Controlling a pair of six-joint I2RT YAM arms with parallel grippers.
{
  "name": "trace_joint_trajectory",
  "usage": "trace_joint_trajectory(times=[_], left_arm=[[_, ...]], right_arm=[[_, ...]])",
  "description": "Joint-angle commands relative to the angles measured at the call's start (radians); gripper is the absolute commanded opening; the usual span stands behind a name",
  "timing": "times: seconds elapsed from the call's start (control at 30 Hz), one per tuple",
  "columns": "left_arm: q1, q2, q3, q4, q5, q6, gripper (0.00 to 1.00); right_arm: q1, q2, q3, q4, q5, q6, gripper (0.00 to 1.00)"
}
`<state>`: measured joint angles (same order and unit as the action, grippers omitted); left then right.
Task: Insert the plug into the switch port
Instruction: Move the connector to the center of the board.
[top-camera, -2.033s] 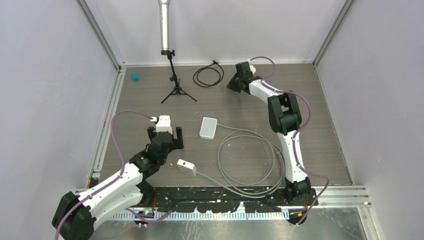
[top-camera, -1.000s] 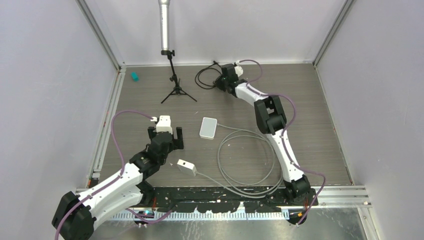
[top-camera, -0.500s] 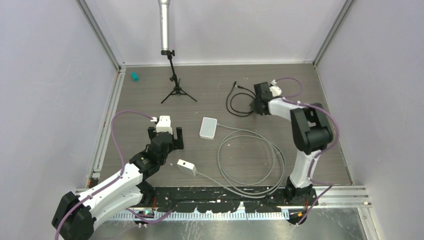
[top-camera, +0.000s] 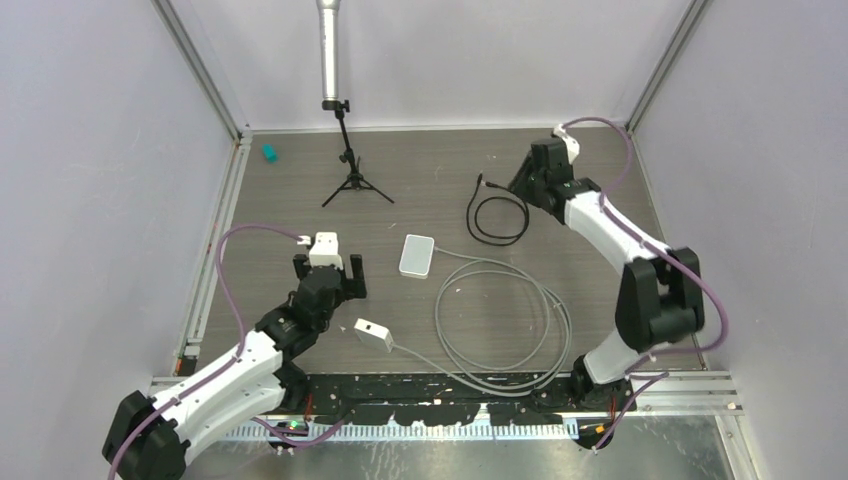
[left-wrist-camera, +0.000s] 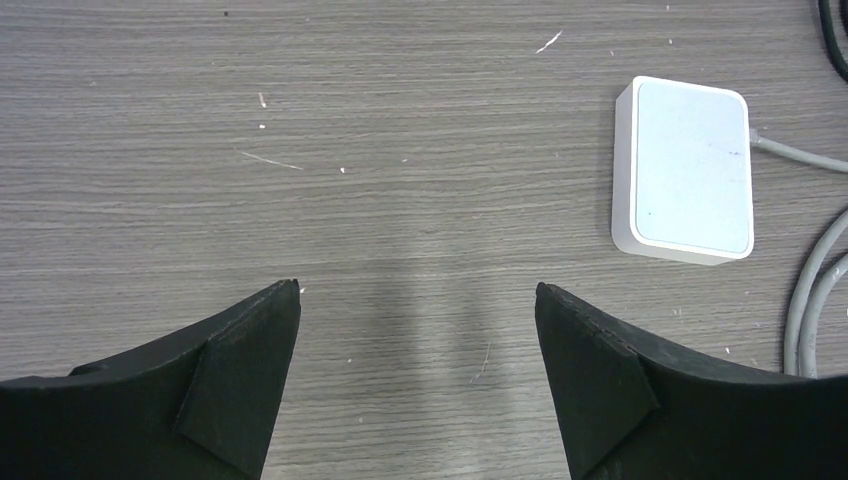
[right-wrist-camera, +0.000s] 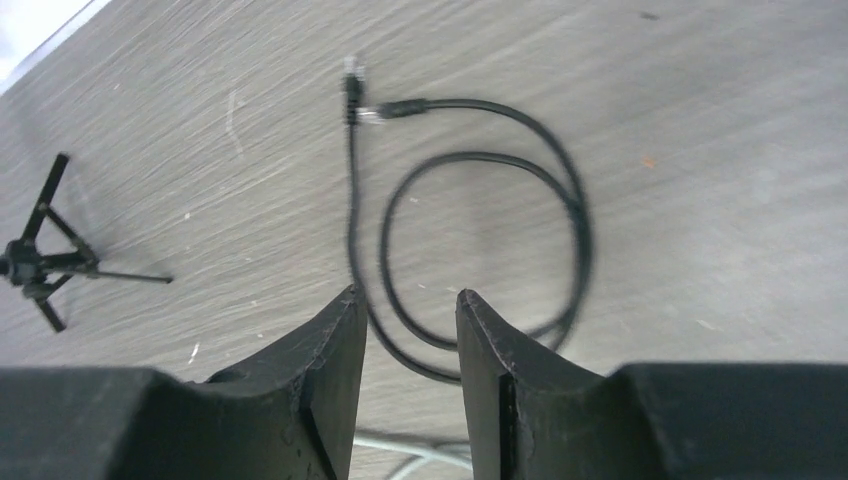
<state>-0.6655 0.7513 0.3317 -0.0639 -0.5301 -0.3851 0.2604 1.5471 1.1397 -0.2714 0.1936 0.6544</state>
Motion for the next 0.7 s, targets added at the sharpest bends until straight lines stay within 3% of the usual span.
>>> trace_joint_trajectory(times=[0.0,0.23,0.37,0.53,0.67], left_arm=[[0.003,-0.025,0.001,0.088,0.001,0.01,0.89],[0.015,0.164,0.072,0.335,-0.054,0.084,0.92],[0.086,0.373,0.145,0.455,0.032,0.063,0.93],[0.13,0.545,0.238,0.476,0.071,0.05,0.93],[0.133,0.583,0.269,0.455,0.107,0.04,0.93]], right_arm=[[0.006,0.191,0.161,-0.071,-0.216,-0.076,0.44],[0.012,0.287,0.158,0.077,-0.215,0.016,0.49],[0.023,0.321,0.192,0.085,-0.197,0.022,0.5],[0.036,0.338,0.227,0.063,-0.119,0.025,0.5],[0.049,0.347,0.249,0.027,-0.086,0.01,0.51]])
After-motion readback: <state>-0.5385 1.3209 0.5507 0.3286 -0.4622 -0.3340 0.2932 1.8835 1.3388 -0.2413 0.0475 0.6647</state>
